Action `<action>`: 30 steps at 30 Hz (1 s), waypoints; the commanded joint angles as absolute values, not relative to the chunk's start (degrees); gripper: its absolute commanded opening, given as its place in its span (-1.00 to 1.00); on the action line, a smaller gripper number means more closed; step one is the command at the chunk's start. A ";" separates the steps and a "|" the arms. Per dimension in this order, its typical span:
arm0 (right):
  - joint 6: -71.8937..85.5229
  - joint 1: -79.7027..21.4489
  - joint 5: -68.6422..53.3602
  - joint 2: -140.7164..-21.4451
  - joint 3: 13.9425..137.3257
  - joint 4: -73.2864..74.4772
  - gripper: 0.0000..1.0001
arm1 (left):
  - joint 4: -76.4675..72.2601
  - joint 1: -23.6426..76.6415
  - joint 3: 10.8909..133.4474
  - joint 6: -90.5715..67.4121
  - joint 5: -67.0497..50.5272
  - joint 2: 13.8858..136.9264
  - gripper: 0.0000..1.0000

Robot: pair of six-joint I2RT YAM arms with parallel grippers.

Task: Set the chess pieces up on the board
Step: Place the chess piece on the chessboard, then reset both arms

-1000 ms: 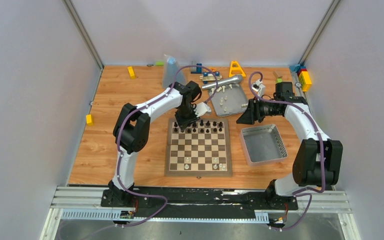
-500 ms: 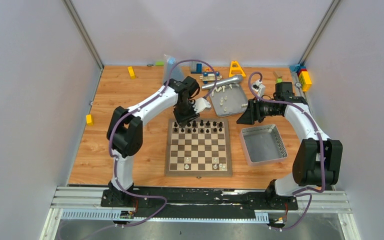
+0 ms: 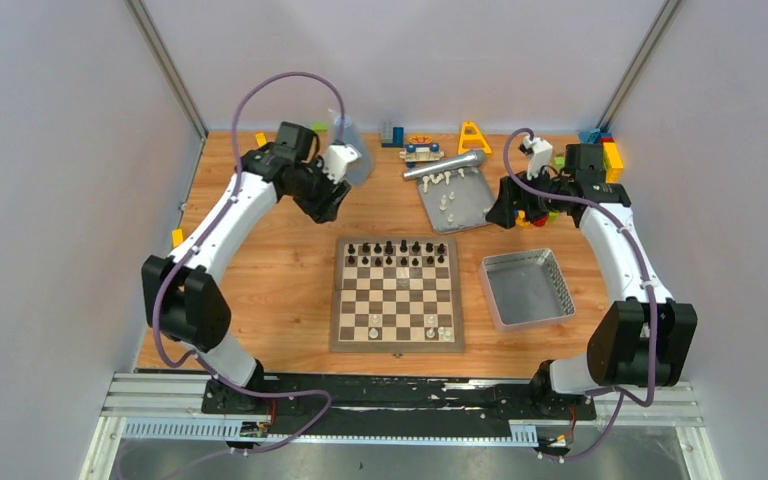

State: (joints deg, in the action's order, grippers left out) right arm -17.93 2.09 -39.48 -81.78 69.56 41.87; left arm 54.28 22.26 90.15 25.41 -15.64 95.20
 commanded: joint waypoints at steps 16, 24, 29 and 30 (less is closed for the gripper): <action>-5.81 6.06 -16.57 -69.22 64.92 27.01 1.00 | 19.68 -5.67 67.22 1.31 -21.39 70.93 1.00; -4.82 6.15 -16.34 -61.26 57.52 23.60 1.00 | 18.62 -7.10 62.45 0.51 -17.83 65.22 1.00; -5.67 6.15 -17.24 -58.22 54.59 23.56 1.00 | 19.79 -7.29 60.10 1.11 -14.36 63.41 1.00; -5.75 6.15 -17.44 -57.66 54.03 23.56 1.00 | 19.91 -7.25 59.12 1.34 -13.68 63.12 1.00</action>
State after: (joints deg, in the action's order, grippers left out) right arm -6.24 5.93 -17.39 -60.47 55.86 26.50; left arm 21.19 -6.59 61.17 1.72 -17.26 65.34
